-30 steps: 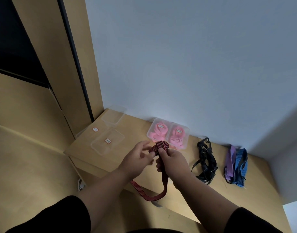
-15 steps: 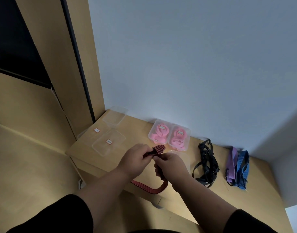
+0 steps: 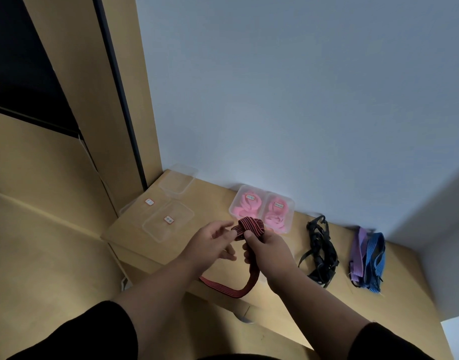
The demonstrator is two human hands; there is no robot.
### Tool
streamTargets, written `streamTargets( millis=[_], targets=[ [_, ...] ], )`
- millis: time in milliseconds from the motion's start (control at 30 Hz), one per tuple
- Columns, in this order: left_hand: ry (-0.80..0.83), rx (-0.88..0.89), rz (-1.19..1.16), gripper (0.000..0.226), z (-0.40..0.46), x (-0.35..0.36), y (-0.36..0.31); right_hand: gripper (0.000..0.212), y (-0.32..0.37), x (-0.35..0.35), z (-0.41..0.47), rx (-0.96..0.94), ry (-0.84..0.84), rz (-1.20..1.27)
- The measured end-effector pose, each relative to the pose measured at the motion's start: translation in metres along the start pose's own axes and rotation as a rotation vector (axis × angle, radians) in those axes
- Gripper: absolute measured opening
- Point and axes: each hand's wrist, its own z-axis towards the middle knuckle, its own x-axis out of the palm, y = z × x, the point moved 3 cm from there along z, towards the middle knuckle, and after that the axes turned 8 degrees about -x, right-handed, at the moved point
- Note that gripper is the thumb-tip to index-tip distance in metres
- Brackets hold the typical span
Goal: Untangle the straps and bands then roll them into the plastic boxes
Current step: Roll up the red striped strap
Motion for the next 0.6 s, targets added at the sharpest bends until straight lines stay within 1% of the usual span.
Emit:
streamTargets(
  millis=[67,100,200,233,333,467,533,600],
  targets=[
    [0.070,-0.027,-0.009,0.020,0.001,0.000,0.000,0.020,-0.001,-0.001,0.000,-0.017,0.026,-0.036],
    [0.077,-0.018,0.006,0.017,0.001,0.001,-0.001,0.021,-0.002,-0.001,0.000,-0.014,0.036,-0.042],
    [-0.023,0.014,-0.011,0.011,0.001,0.002,-0.002,0.023,-0.006,0.000,-0.001,0.034,0.045,-0.050],
    [-0.069,0.036,0.017,0.010,0.001,0.002,-0.003,0.024,-0.008,0.002,-0.002,0.053,0.047,-0.046],
    [-0.193,0.102,0.188,0.006,0.003,0.001,-0.001,0.023,-0.011,0.006,-0.003,0.084,0.066,-0.039],
    [-0.297,0.208,0.428,0.005,0.000,0.000,-0.003,0.023,-0.006,0.010,-0.006,0.088,0.111,-0.098],
    [-0.318,0.319,0.610,0.009,0.001,-0.001,-0.002,0.025,-0.006,0.012,-0.008,0.095,0.123,-0.087],
    [-0.305,0.437,0.787,0.011,0.003,-0.003,0.002,0.025,-0.006,0.013,-0.010,0.104,0.122,-0.052]
  ],
)
